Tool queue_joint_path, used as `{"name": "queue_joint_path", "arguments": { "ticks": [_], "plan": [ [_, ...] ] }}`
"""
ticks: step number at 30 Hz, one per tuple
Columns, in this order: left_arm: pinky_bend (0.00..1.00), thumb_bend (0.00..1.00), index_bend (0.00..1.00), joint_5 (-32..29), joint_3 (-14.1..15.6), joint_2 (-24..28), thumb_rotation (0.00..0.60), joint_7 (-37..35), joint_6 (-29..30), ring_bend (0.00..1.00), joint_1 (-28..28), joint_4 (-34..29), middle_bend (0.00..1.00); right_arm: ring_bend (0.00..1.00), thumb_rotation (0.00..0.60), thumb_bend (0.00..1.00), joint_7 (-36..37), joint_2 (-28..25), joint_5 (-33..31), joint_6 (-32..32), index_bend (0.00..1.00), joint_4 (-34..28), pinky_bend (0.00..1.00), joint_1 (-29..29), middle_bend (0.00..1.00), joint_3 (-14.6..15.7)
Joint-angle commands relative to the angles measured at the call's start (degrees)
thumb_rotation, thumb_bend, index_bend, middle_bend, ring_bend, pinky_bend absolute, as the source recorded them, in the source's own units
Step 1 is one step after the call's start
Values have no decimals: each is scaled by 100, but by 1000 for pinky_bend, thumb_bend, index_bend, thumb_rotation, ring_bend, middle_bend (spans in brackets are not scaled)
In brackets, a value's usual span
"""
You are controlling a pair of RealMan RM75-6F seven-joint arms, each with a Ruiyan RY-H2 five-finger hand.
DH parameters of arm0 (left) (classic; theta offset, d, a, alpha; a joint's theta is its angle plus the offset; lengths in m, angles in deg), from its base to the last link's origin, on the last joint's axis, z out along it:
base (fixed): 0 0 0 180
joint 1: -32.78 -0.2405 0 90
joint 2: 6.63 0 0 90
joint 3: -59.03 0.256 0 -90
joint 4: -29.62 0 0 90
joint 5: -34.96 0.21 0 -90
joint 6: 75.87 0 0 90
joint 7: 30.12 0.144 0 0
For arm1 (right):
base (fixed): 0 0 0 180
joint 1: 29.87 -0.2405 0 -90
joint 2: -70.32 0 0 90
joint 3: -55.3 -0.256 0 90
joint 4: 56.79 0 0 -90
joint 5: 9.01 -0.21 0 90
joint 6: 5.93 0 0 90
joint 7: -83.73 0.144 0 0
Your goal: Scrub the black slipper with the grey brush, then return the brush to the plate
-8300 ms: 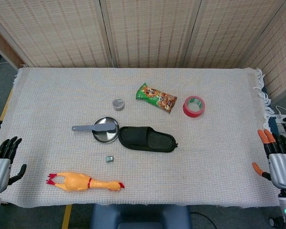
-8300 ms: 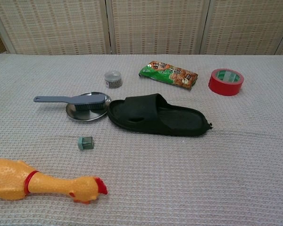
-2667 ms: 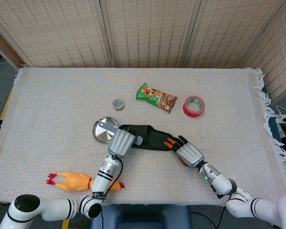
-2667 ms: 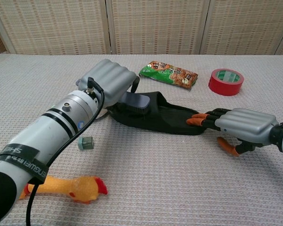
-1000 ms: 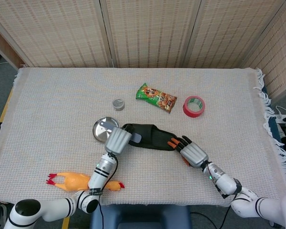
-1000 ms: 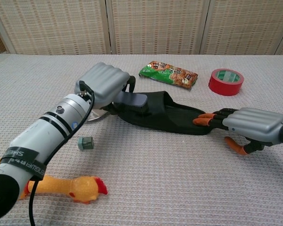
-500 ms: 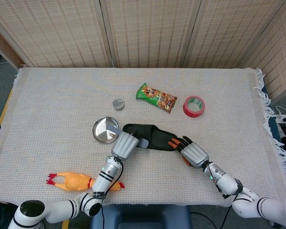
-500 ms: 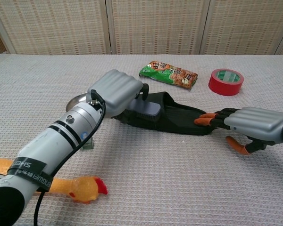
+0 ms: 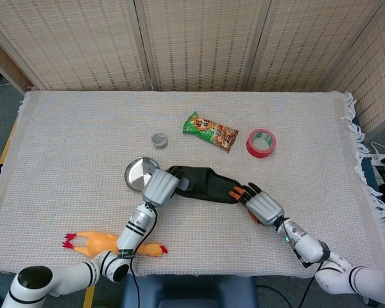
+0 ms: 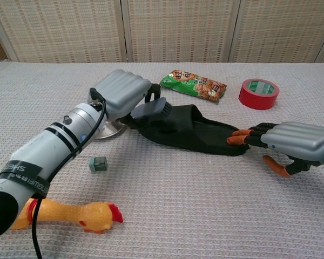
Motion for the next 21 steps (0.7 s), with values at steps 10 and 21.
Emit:
{"name": "queue_joint_path", "arguments": {
  "ticks": [10,21],
  "plan": [
    [1000,365,351,26,-8,708,600,614,425,693,-320,-620,407,0,600,732,524,-316,270,757,0,-269,0,142,0,-114],
    [1000,372,377,-255,95,1197,600,2133,487,693,-495,-870,445,0,600,732,663,-746,204,1079,0,-549,0,266,0,-255]
  ]
}}
